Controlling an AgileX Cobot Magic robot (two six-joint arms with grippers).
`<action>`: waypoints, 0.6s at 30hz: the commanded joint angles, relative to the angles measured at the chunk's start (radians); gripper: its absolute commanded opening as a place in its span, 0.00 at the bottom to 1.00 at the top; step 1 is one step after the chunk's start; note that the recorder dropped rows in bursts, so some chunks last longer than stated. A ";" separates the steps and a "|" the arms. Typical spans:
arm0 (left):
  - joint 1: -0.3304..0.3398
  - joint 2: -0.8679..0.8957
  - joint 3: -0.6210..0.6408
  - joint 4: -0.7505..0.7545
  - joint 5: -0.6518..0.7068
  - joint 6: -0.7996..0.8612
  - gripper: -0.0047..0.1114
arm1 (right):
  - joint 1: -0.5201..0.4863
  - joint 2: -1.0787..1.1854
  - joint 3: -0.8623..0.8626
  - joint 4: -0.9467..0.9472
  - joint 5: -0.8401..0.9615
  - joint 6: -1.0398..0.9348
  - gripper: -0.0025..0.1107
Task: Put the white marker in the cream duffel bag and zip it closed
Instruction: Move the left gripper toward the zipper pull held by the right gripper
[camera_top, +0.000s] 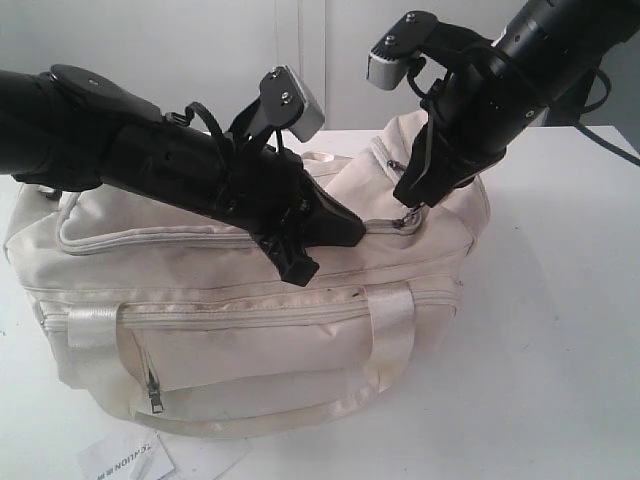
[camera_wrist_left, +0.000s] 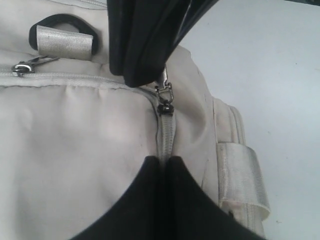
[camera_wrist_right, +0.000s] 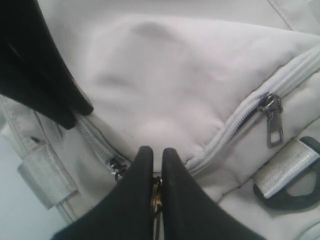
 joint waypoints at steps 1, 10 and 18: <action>-0.008 -0.006 -0.003 -0.004 0.025 0.000 0.04 | -0.006 -0.008 0.003 -0.020 -0.011 -0.012 0.02; -0.008 -0.031 -0.003 0.037 0.042 -0.060 0.04 | -0.010 -0.008 0.003 -0.051 -0.045 -0.008 0.02; -0.008 -0.064 -0.003 0.077 0.044 -0.087 0.04 | -0.014 -0.008 0.003 -0.101 -0.088 -0.006 0.02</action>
